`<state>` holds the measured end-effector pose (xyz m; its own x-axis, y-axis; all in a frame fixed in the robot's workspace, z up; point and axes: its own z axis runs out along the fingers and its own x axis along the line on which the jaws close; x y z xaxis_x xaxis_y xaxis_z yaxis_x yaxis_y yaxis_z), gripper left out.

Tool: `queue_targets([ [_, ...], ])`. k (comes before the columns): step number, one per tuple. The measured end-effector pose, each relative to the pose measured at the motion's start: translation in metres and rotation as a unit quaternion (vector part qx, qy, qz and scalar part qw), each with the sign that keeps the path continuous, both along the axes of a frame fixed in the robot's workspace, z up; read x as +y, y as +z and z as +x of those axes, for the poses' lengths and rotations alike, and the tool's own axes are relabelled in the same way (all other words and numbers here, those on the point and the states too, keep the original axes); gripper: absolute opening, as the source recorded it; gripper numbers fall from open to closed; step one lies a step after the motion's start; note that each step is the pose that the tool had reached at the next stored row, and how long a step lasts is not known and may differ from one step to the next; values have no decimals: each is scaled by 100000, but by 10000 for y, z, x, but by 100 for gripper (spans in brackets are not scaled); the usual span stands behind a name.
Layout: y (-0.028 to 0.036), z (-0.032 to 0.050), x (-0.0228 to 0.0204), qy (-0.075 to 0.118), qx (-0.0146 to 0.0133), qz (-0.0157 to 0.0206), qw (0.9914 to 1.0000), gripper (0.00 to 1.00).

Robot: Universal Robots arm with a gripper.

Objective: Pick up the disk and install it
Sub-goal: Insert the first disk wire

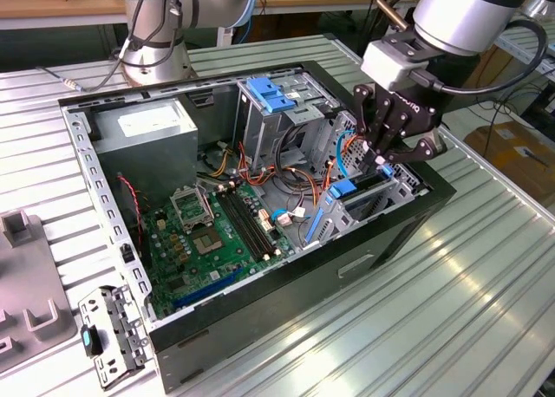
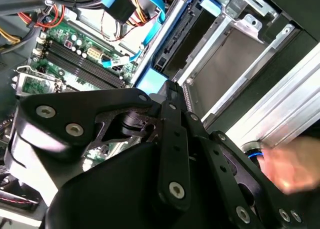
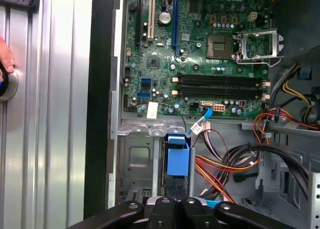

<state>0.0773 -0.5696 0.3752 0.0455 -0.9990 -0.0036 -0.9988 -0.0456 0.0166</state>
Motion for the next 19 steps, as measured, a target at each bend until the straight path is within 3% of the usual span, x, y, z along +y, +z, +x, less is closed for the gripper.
queue_targets([
  [3, 0, 1, 0, 3793, -1, -1, 99928, 11],
  [4, 0, 3, 0, 5588, -1, 1, 99844, 11],
  [8, 0, 3, 0, 8810, -1, 1, 99611, 11],
  [9, 0, 5, 0, 10341, 0, 1, 99464, 11],
  [10, 0, 7, 0, 11122, 0, 0, 99380, 11],
  [12, 0, 64, 0, 12624, -2, -2, 99200, 11],
  [18, 0, 221, 0, 14053, 7, 0, 99008, 11],
  [19, 0, 264, 0, 14657, 8, -1, 98920, 11],
])
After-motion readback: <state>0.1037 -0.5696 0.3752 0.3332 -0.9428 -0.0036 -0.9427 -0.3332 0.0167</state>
